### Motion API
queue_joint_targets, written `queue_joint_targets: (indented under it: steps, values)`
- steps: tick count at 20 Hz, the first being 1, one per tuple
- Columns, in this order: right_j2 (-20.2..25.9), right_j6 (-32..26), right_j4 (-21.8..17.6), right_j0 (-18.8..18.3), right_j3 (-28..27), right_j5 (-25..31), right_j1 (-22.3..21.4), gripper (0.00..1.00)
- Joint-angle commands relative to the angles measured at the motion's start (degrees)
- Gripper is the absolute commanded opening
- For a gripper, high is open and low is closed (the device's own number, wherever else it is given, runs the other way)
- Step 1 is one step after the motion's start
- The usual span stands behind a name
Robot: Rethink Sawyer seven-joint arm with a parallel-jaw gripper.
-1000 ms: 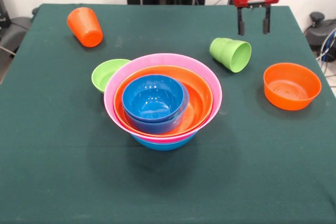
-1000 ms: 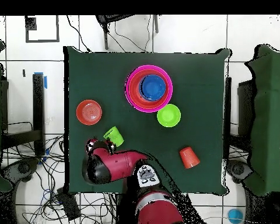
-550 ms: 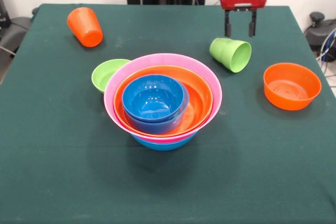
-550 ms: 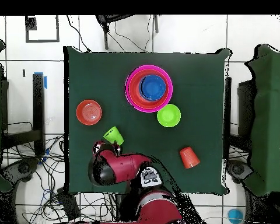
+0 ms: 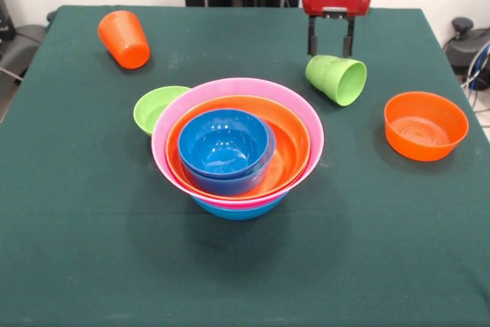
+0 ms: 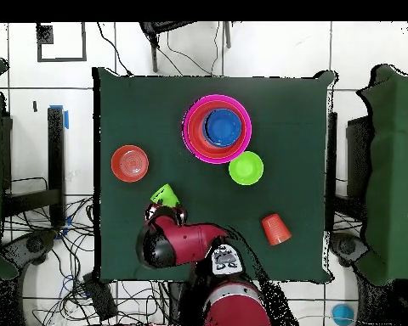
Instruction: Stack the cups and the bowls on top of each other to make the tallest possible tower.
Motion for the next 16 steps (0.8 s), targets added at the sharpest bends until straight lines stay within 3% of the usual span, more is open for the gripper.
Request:
queue_joint_targets:
  steps: [1,12,16]
  values:
    - [2.43,4.99,-0.02,-0.87,-5.49,0.13,2.57,1.00]
    - [5.94,6.28,-0.93,-2.24,-5.51,-2.64,2.74,1.00]
    - [6.03,7.86,0.58,-0.71,-5.95,-4.64,3.48,1.00]
